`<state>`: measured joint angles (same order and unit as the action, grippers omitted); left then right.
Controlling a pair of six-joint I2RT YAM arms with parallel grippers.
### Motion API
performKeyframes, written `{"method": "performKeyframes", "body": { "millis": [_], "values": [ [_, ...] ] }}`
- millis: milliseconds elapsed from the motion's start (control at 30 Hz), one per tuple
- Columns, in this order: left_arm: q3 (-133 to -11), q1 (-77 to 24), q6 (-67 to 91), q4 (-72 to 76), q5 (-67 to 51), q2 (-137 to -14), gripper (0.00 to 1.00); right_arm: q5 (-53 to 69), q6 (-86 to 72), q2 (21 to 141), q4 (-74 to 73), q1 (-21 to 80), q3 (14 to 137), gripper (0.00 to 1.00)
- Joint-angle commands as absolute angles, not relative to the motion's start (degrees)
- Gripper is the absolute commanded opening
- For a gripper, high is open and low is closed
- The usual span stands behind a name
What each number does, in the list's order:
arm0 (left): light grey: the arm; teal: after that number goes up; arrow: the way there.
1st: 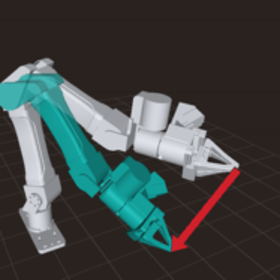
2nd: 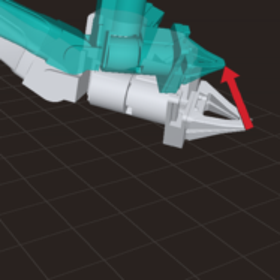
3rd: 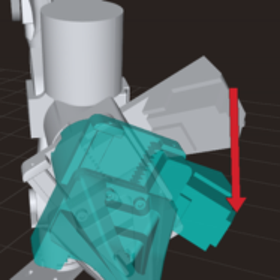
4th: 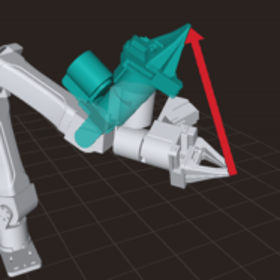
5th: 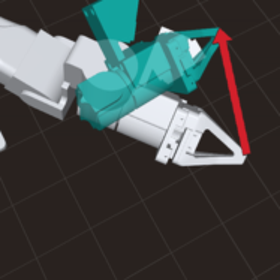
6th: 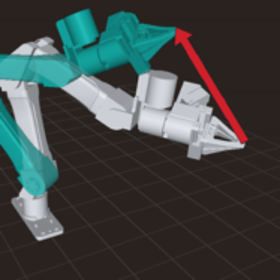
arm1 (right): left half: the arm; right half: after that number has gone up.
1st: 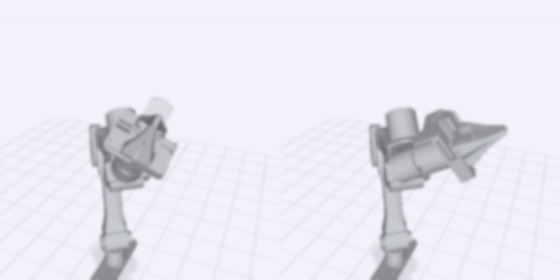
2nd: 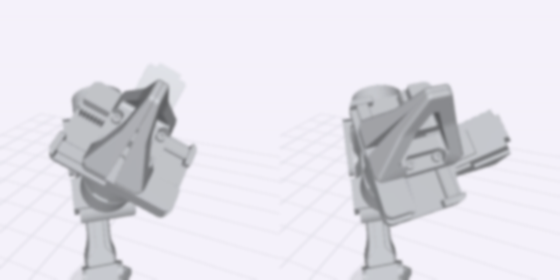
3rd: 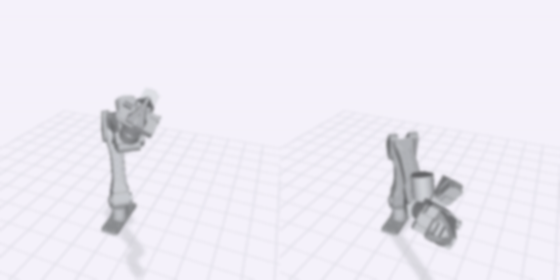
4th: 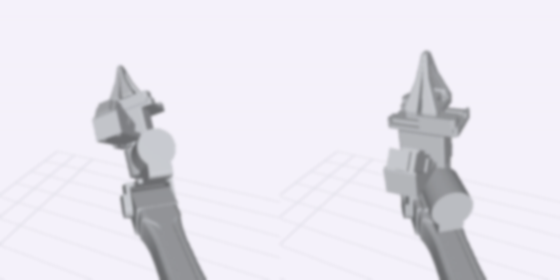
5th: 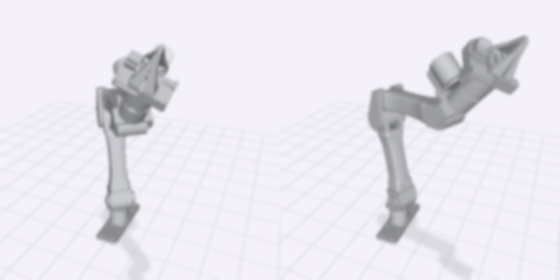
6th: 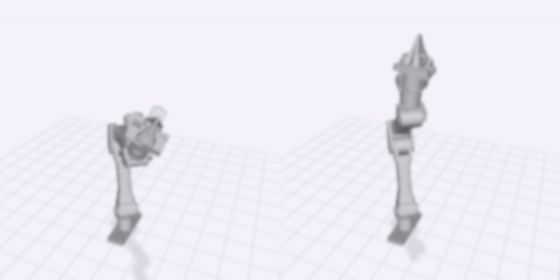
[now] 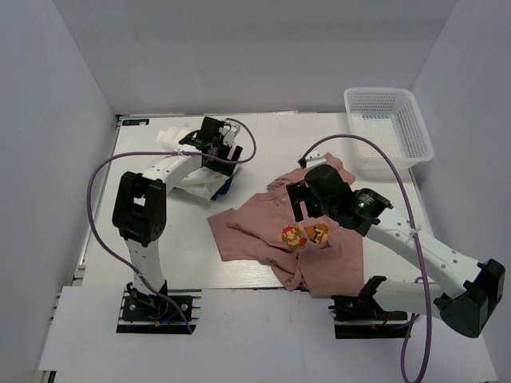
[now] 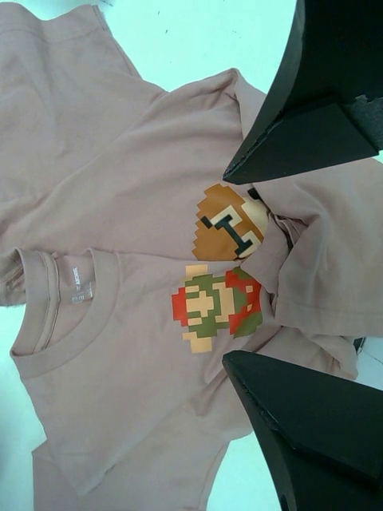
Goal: Fold and stack the t-shirts
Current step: Put the neatly folded tshirt into the corner of the board with the left arm
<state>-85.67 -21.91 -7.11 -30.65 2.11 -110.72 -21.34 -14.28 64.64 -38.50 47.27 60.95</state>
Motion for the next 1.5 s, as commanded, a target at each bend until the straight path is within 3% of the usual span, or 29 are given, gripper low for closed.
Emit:
{"method": "performKeyframes", "body": {
  "millis": [0,633,967,1233,1467],
  "values": [
    [-84.38,-16.36,-7.73,-31.12,3.96,-113.29,0.97,-23.73,-13.18,65.65,-37.09,46.85,61.96,0.9],
    [-110.38,-2.73,-17.4,-31.9,-0.44,-133.41,0.97,-26.9,-10.99,80.59,-36.65,43.33,74.0,0.9],
    [-124.53,1.49,-18.19,-34.45,-9.22,-139.65,0.99,-25.75,-11.16,82.17,-36.03,41.92,76.81,0.9],
    [-127.26,1.49,-16.35,-34.01,-7.55,-136.68,1.0,-23.3,-11.6,80.6,-37.09,41.66,77.78,0.9],
    [-126.39,-0.18,-10.03,-39.27,-5.08,-121.41,1.0,-20.74,-13.17,73.39,-32.89,41.57,72.69,0.9]
  ]
}}
